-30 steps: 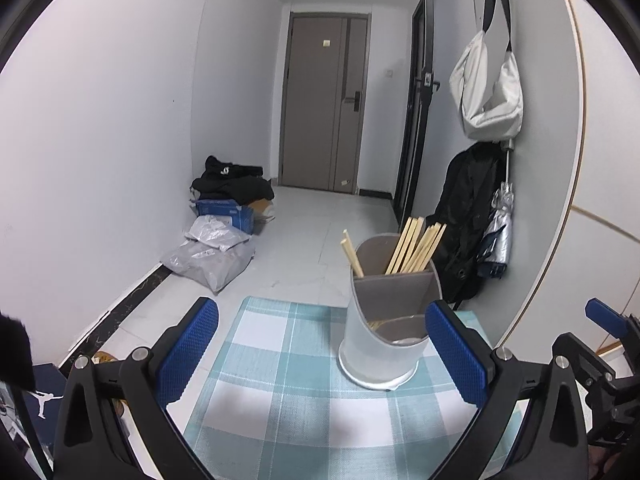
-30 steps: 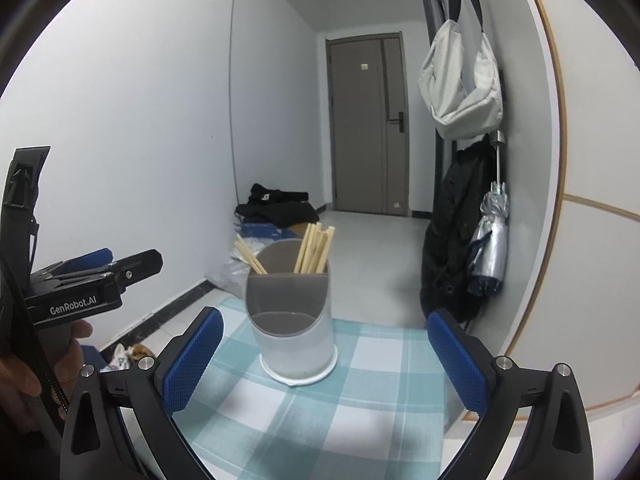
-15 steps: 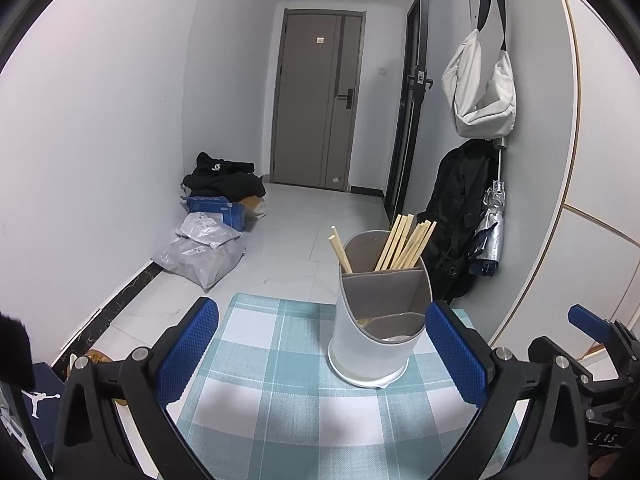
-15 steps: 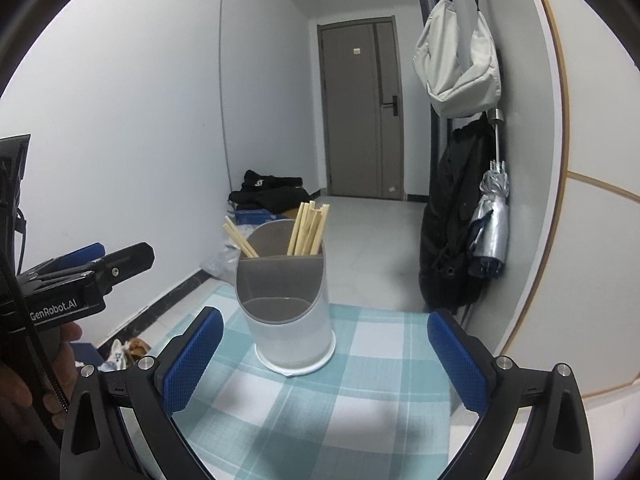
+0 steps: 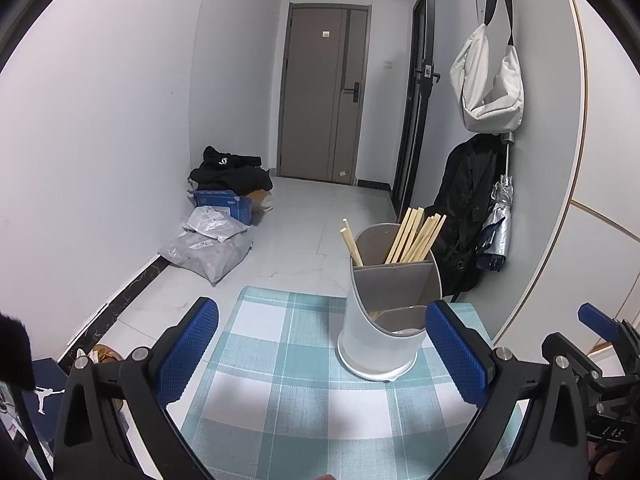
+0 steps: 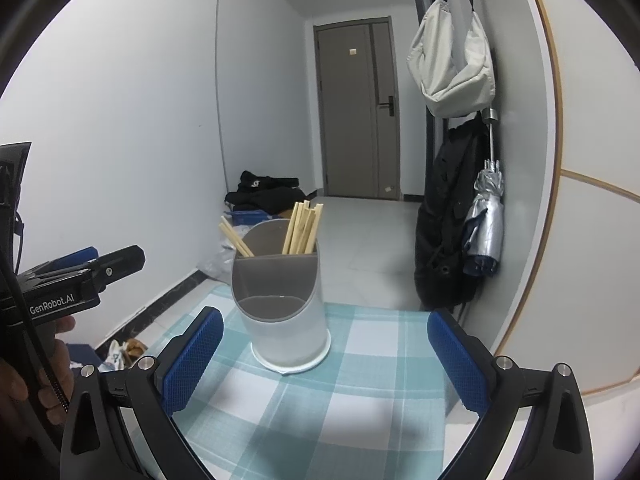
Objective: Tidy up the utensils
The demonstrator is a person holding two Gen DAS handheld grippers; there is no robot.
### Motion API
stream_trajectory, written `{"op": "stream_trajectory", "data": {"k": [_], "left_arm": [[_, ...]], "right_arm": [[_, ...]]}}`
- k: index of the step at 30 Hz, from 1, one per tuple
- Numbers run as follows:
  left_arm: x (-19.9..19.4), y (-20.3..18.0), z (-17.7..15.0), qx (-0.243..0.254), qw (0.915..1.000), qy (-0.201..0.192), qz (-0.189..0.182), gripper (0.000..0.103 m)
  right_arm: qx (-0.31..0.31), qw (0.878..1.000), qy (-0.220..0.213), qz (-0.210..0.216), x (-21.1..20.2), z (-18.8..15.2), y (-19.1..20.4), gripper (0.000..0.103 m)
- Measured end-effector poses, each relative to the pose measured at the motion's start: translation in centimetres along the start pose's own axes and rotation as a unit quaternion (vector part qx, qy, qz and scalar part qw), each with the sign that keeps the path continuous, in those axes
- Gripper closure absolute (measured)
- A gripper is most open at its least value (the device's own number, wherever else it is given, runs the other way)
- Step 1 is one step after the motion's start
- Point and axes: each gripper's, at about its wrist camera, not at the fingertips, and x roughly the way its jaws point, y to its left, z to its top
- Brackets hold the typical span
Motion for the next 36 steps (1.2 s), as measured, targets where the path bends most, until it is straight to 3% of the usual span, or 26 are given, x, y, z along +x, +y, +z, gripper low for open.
{"op": "stream_trajectory", "data": {"k": [36], "left_arm": [[-0.71,-0.09,-0.10,0.000,0.9999,-0.011,-0.010,0.001]], "right_arm": [[-0.008,1.000,0.007,-0.012,0.07,-0.31,-0.09,0.000]]}}
